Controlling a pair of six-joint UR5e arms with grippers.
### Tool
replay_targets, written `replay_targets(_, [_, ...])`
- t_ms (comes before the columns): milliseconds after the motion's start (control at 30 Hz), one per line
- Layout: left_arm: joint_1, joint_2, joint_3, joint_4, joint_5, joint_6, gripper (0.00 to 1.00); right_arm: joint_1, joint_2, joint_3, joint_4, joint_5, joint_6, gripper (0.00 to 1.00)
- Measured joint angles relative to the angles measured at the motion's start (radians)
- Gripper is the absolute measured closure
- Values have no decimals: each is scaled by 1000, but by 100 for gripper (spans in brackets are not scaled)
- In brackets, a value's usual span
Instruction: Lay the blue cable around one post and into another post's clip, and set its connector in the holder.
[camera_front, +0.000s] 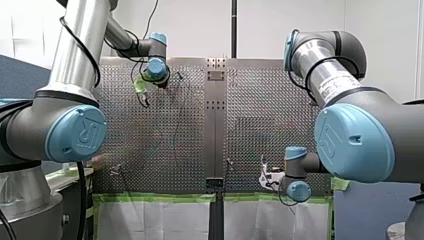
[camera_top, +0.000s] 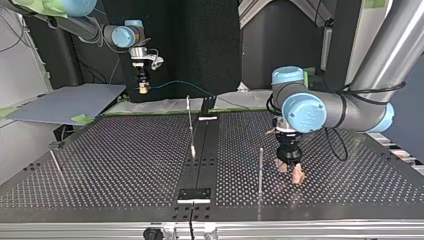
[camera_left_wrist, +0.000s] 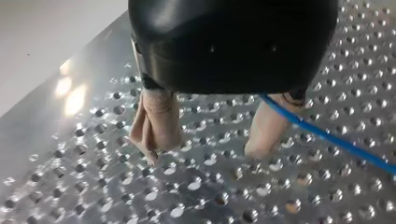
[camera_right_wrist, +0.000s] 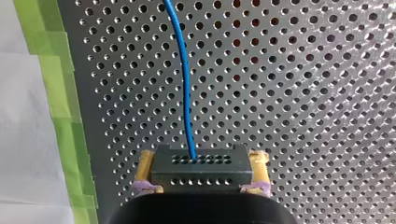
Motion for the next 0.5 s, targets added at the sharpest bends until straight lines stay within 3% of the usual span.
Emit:
replay_targets(200, [4,0,0,-31,47,10,0,0,0,0,1,0,0,100])
replay_targets(500, [6,12,0,-67,36,32,0,-1,0,-1,0,0,0,100])
